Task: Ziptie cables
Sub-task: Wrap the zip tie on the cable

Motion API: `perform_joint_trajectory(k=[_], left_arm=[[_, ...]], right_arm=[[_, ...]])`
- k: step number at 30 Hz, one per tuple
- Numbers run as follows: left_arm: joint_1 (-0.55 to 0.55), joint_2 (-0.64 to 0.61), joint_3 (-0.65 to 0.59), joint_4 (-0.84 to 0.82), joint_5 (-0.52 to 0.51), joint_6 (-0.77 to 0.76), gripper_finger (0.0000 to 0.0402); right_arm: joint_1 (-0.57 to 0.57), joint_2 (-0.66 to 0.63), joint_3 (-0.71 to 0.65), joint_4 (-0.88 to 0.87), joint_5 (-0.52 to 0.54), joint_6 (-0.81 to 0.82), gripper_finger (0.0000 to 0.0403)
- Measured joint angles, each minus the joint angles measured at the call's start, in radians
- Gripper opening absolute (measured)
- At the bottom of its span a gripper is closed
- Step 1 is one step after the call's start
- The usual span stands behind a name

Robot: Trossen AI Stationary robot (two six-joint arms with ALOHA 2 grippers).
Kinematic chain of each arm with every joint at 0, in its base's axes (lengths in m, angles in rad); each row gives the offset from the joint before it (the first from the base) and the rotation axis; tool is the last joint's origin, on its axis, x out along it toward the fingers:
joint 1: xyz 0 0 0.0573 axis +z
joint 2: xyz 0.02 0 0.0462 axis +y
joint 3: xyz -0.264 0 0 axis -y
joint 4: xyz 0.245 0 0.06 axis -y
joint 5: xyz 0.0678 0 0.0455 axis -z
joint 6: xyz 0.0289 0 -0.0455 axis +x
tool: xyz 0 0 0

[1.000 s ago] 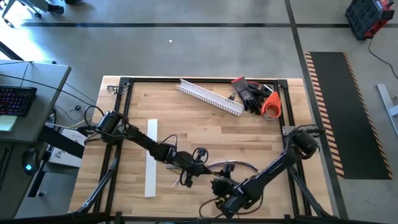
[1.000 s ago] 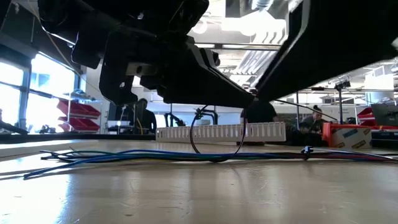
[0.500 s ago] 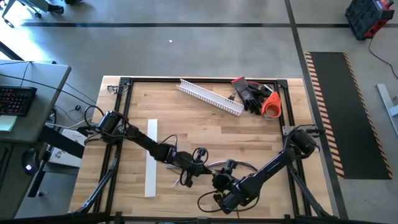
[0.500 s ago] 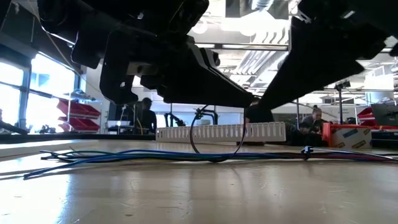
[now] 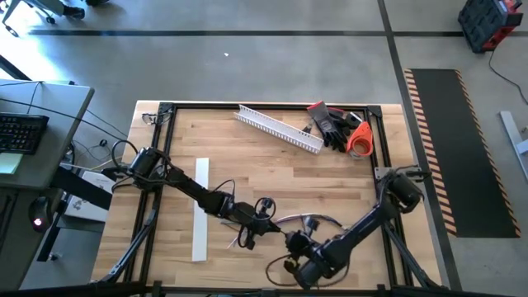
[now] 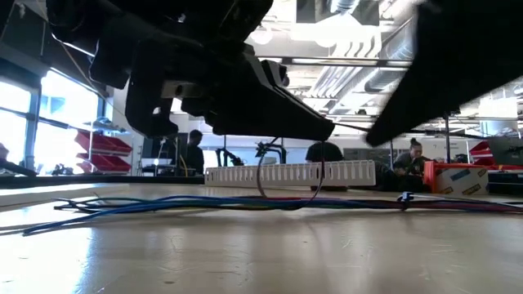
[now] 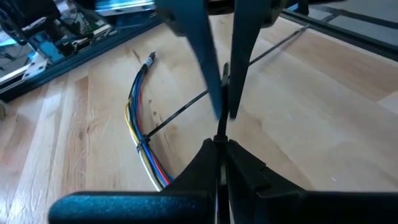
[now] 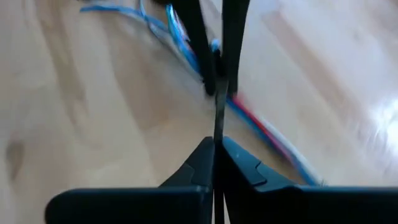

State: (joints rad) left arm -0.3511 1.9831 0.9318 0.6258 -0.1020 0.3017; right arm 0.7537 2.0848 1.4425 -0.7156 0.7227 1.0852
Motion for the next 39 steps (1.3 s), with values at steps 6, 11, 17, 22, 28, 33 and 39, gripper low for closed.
perform_joint_trajectory(k=[6,11,17,22,28,33,39], left_arm=[[0.0,0.0,0.0,-0.035,-0.013,0.007,0.0001],[0.001,0.0,-0.001,-0.079,-0.057,0.015,0.0],[0.0,0.0,-0.001,-0.084,-0.054,0.015,0.0],[0.0,0.0,-0.001,-0.081,-0.034,0.015,0.0],[-0.003,0.0,-0.001,-0.08,-0.026,0.012,0.0],[-0.004,0.0,-0.001,-0.079,-0.021,0.006,0.0],[-0.006,0.0,-0.001,-0.075,-0.02,-0.004,0.0]], right_arm=[[0.095,0.005,0.0,-0.059,-0.054,0.234,0.0001],[0.16,0.005,0.0,-0.091,-0.191,0.355,0.0001],[0.185,0.005,0.004,-0.016,-0.102,0.262,0.0],[0.124,0.002,0.022,0.122,0.045,-0.059,0.0008],[0.012,0.002,0.016,0.096,0.067,-0.293,0.008],[-0.065,0.002,0.015,0.027,0.046,-0.291,0.0138],[-0.103,0.004,0.015,0.024,-0.044,-0.308,0.0141]])
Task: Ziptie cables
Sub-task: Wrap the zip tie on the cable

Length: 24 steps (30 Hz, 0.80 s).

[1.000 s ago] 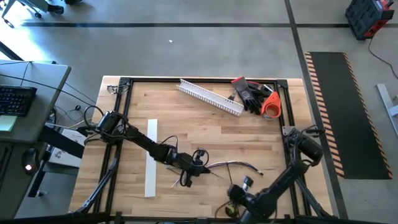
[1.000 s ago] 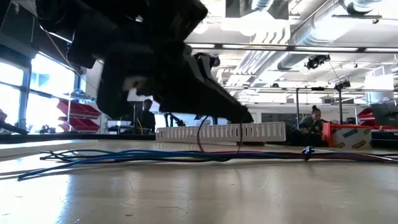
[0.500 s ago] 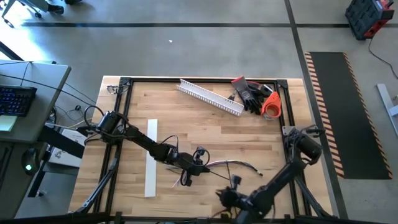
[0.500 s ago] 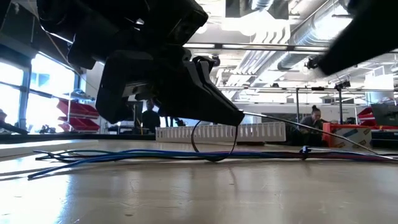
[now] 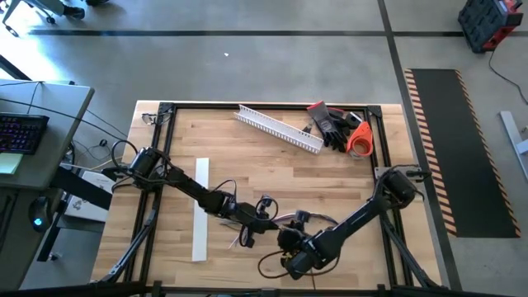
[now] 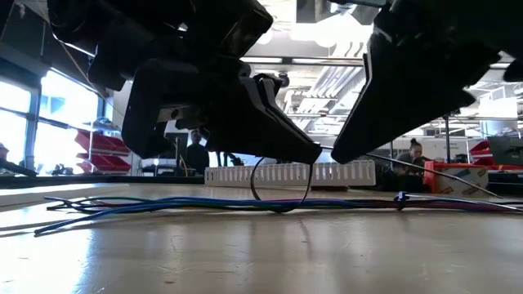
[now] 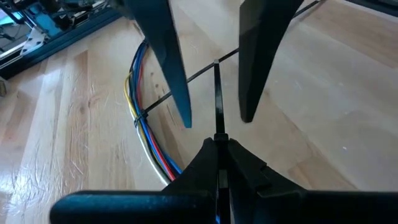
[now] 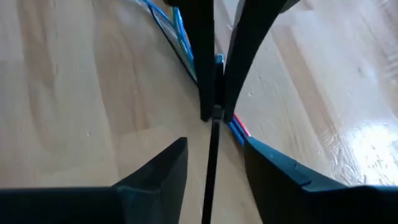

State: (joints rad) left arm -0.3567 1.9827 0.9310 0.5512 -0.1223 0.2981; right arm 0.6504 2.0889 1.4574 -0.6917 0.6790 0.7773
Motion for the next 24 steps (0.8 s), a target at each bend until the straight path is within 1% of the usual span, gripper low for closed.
perform_joint_trajectory(k=[5,13,19,24], left_arm=[[-0.007,0.0,0.0,0.018,0.0,0.0,0.0],[-0.01,0.0,0.0,0.024,-0.002,0.0,0.0],[-0.013,0.0,0.001,0.018,-0.029,0.011,0.0001],[-0.014,-0.001,0.005,0.007,-0.018,0.014,0.0001]], right_arm=[[-0.003,0.0,0.0,0.0,0.02,0.0,0.0103],[0.012,0.0,0.0,0.002,0.01,0.007,0.0009],[0.046,0.0,0.0,0.001,-0.003,0.125,0.0003],[0.112,0.0,0.0,-0.005,-0.023,0.262,0.0002]])
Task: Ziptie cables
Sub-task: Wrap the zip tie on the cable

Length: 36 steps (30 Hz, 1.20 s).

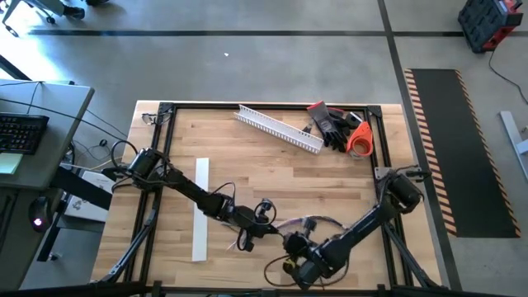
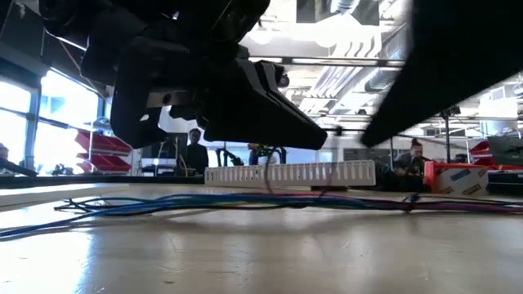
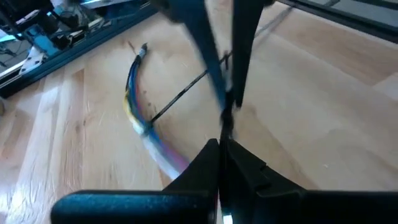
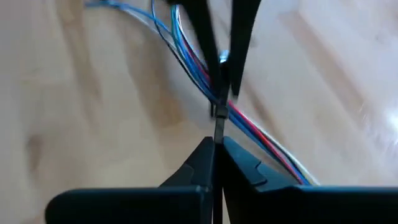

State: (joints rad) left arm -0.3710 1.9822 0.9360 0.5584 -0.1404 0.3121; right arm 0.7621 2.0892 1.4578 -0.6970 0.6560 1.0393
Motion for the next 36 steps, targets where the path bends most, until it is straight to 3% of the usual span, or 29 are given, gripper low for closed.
perform_joint_trajectory(k=[5,9,20,24,29,36], left_arm=[[0.001,-0.001,-0.003,-0.009,-0.006,0.004,0.0002],[0.006,-0.001,-0.006,0.024,0.106,0.006,0.0006],[0.014,-0.001,-0.006,0.097,0.209,0.014,0.0131],[0.013,0.021,-0.005,0.139,0.215,0.016,0.0153],[0.013,0.078,0.012,0.169,0.194,0.009,0.0148],[0.013,0.1,0.035,0.18,0.172,-0.002,0.0089]], right_arm=[[0.061,0.001,0.0,-0.009,-0.021,0.082,0.0001],[0.049,0.001,0.0,-0.005,-0.02,0.076,0.0001],[-0.034,0.001,0.0,0.036,0.017,-0.09,0.0],[-0.043,0.001,0.0,0.059,0.018,-0.123,0.0],[-0.048,0.001,0.0,0.076,0.022,-0.124,0.0],[-0.044,0.001,0.0,0.081,0.022,-0.122,0.0]])
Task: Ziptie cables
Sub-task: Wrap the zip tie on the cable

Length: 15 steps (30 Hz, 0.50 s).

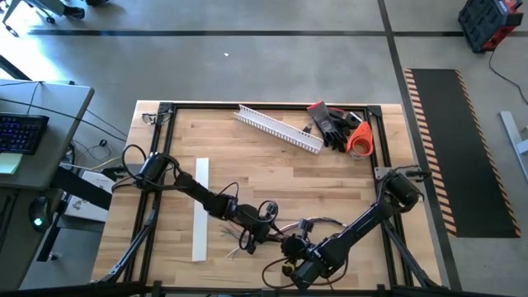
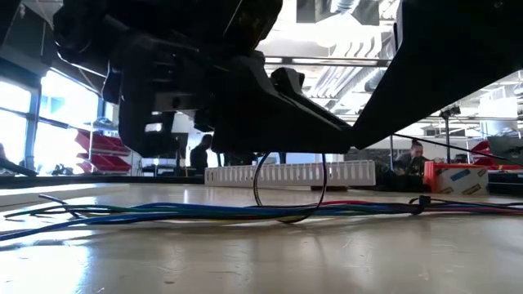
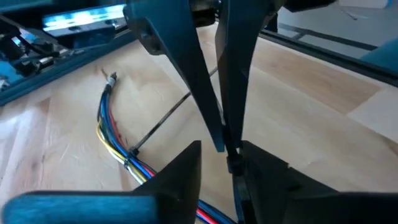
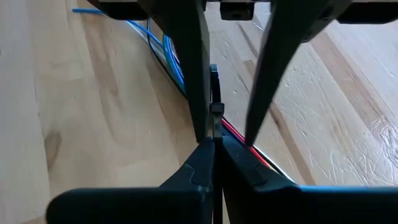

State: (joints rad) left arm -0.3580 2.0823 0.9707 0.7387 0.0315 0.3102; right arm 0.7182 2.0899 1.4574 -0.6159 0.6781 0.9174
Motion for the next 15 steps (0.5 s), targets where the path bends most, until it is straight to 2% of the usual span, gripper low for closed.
perform_joint_trajectory(k=[8,15], left_arm=[[-0.008,-0.002,0.0,-0.012,0.01,-0.018,0.002],[-0.023,-0.002,0.0,-0.011,-0.007,-0.013,0.0004]], right_arm=[[0.006,0.0,0.0,-0.002,0.003,0.014,0.0],[0.013,0.0,0.002,-0.018,-0.03,0.062,0.0]])
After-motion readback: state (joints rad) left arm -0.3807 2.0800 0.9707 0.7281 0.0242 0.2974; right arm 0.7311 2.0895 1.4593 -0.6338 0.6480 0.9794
